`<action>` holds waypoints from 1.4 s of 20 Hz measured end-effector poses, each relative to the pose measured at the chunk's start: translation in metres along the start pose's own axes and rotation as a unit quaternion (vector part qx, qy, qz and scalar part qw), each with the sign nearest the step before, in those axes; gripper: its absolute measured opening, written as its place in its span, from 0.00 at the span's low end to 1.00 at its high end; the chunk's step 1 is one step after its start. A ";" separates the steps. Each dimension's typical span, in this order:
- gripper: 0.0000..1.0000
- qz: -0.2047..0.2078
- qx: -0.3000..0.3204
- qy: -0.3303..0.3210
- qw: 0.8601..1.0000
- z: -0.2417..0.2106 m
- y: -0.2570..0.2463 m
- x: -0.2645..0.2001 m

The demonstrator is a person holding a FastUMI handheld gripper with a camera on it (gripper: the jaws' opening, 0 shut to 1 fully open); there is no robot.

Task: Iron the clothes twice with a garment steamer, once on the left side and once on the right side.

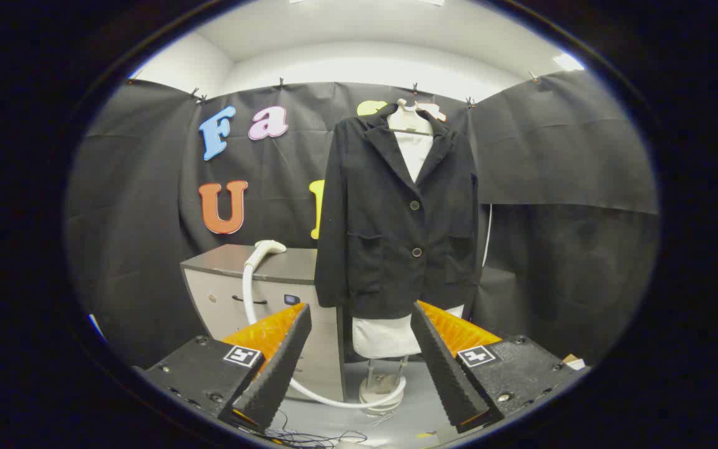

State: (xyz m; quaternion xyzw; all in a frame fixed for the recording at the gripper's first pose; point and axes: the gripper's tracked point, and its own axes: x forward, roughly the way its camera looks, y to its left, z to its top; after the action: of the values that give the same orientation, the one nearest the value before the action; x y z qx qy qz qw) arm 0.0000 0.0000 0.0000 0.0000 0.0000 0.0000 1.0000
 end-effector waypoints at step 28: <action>0.99 0.047 0.006 0.019 0.999 0.057 0.087 0.128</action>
State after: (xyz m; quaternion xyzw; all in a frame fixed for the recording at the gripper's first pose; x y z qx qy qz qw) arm 0.1280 0.0868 0.0574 0.0059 0.0186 0.0471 0.9987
